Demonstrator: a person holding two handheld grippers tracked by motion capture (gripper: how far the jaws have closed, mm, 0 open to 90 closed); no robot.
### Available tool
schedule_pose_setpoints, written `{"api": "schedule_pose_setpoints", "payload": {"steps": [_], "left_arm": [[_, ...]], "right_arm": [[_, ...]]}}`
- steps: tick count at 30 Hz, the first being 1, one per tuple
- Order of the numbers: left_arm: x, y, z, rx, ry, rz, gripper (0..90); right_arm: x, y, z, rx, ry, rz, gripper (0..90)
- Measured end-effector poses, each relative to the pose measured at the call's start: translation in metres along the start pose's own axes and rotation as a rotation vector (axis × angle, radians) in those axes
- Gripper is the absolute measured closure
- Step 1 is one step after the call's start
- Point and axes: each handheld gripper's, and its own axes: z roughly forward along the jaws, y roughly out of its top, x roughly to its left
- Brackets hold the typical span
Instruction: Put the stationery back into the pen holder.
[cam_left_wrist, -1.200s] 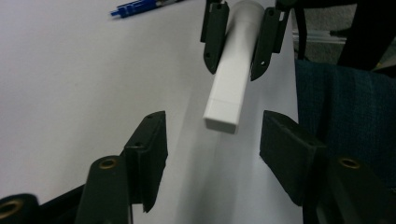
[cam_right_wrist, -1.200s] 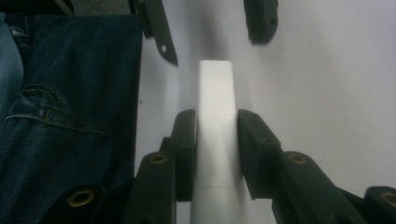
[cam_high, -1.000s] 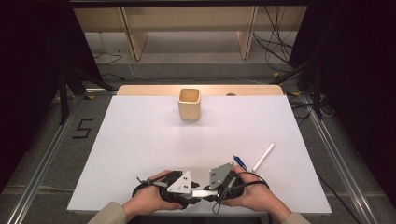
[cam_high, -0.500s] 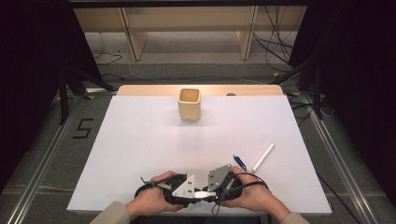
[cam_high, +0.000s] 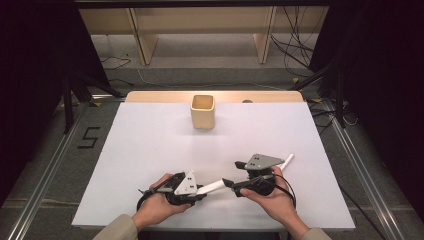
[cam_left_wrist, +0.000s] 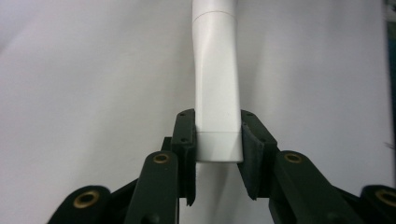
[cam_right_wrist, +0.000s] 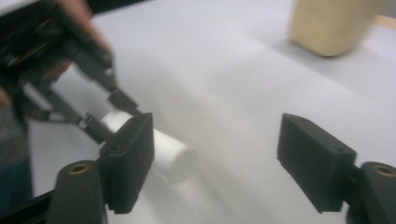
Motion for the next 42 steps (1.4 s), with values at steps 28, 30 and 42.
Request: {"api": "schedule_pose_setpoints", "payload": {"steps": [28,30,42], "left_arm": [[-0.011,0.003,0.004,-0.206,0.148,-0.135,70.3],[-0.011,0.003,0.004,-0.209,0.147,-0.136,70.3],[-0.014,0.004,0.005,-0.220,0.155,-0.135,70.2]], "right_arm": [[0.016,-0.010,0.040,-0.093,0.116,0.387,30.1],[0.015,-0.010,0.041,-0.102,0.121,0.397,31.9],[0.015,-0.008,0.043,-0.143,0.130,0.455,52.2]]}}
